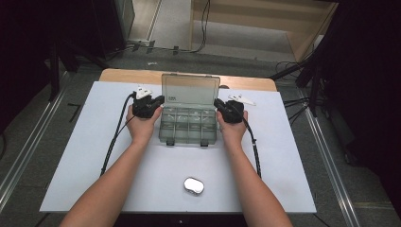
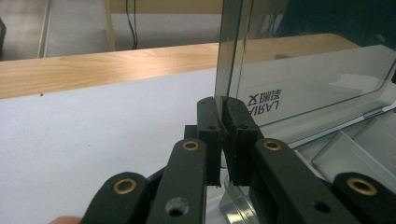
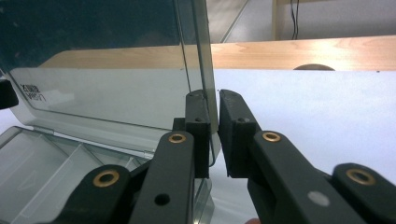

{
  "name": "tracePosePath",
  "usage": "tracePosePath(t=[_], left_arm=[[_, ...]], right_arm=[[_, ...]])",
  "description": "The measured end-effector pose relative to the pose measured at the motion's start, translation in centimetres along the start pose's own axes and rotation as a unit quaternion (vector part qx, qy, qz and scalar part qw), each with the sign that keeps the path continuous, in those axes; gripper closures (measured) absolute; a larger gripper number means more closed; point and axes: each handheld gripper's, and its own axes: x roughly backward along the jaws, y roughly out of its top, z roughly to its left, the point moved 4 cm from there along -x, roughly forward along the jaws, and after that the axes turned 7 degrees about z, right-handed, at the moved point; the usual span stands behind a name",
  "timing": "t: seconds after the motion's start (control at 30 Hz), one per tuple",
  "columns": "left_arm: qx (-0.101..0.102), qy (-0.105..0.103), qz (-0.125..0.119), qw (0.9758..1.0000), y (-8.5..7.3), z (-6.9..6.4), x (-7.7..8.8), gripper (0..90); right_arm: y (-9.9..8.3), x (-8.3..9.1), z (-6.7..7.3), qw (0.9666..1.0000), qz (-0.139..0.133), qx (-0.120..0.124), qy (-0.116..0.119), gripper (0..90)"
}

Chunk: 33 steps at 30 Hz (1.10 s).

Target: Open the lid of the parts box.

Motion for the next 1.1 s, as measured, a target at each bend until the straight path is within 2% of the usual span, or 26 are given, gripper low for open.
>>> tracePosePath(t=[0.07, 0.27, 0.43, 0.53, 0.8, 1.1], left_arm=[[0.004, -0.003, 0.002, 1.0000, 0.0, 0.1, 0.0, 85.3], [0.018, -0.014, 0.012, 0.9997, 0.2, 0.4, -0.3, 85.1], [0.025, -0.024, 0.023, 0.9991, 0.5, 0.7, -0.7, 85.0], [0.036, -0.035, 0.030, 0.9983, 0.6, 1.0, -0.8, 84.8], [0.061, -0.053, 0.038, 0.9960, 0.6, 1.4, -1.0, 84.5], [0.090, -0.071, 0.040, 0.9926, 0.5, 1.8, -1.2, 83.8]], right_arm=[[0.0, -0.1, 0.0, 1.0000, 0.003, 0.006, -0.004, 82.4], [0.2, -0.4, -0.1, 0.9999, 0.009, 0.004, -0.005, 83.0], [0.3, -0.7, -0.4, 0.9998, 0.016, -0.009, 0.004, 83.3], [0.3, -0.9, -0.6, 0.9994, 0.020, -0.024, 0.015, 83.3], [0.4, -1.3, -1.0, 0.9985, 0.025, -0.035, 0.035, 83.3], [0.5, -1.6, -1.3, 0.9973, 0.037, -0.043, 0.047, 83.1]])
